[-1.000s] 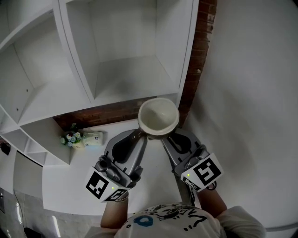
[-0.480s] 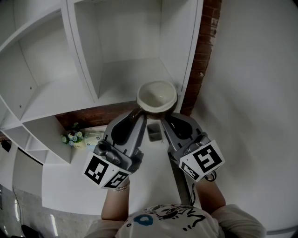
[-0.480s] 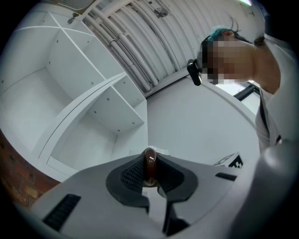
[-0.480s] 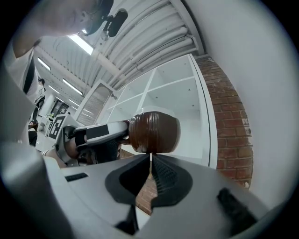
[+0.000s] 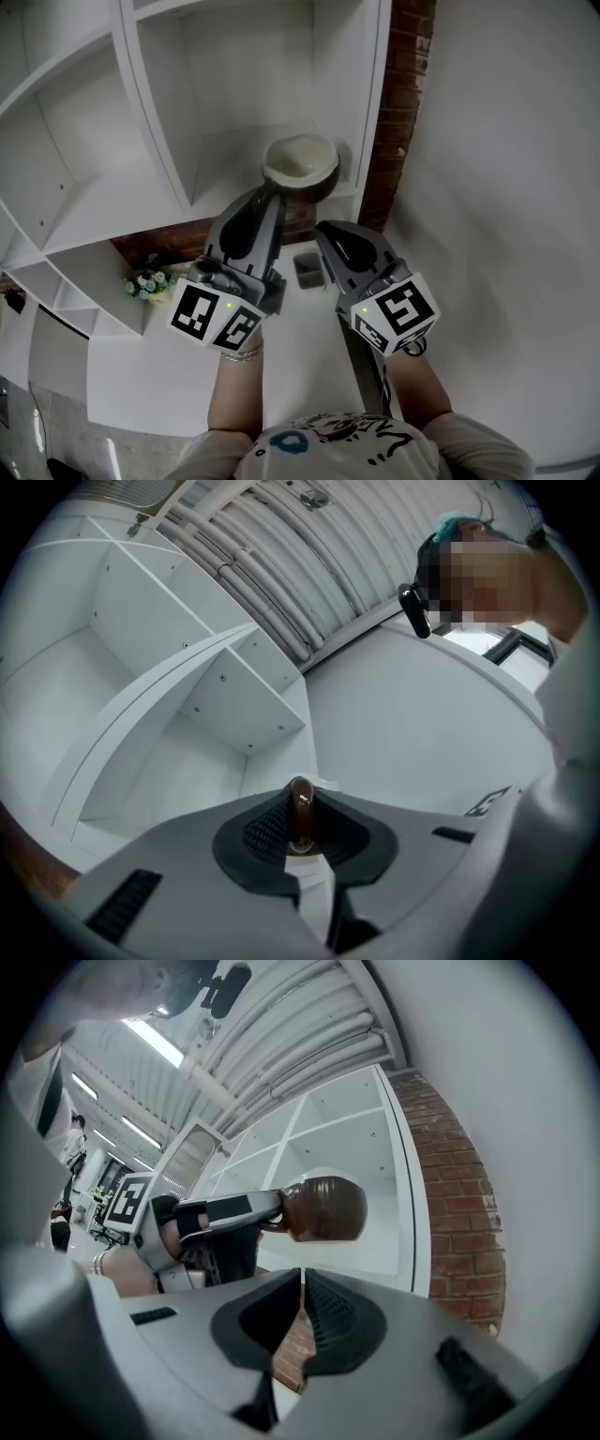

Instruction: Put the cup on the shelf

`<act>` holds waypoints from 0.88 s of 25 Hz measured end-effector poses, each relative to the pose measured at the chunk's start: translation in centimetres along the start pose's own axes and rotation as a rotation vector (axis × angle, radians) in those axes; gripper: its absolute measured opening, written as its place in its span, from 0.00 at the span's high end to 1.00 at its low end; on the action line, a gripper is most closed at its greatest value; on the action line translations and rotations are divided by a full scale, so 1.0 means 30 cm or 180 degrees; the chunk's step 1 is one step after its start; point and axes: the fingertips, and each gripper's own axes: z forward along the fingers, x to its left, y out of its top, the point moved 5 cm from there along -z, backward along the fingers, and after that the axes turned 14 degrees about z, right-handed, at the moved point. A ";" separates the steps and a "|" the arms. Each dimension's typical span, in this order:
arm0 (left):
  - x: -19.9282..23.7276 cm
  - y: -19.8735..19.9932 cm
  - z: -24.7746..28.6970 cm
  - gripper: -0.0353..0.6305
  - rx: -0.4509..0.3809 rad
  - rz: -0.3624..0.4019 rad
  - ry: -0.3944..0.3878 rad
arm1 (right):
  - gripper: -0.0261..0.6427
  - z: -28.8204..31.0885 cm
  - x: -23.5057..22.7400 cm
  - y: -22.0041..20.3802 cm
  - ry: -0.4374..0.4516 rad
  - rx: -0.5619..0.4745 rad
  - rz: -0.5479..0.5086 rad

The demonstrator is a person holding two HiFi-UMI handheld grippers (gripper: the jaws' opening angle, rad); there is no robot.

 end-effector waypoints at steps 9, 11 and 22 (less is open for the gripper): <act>0.001 -0.063 0.086 0.86 0.0375 0.0116 0.0177 | 0.92 -0.044 -0.011 -0.010 0.0022 0.0008 -0.0021; 0.003 -0.070 0.098 0.86 0.0435 0.0106 0.0206 | 0.92 -0.054 -0.014 -0.012 0.0020 0.0015 -0.0015; -0.016 -0.101 0.154 0.86 0.0645 0.0288 0.0307 | 0.92 -0.095 -0.032 -0.033 0.0070 0.0124 -0.0003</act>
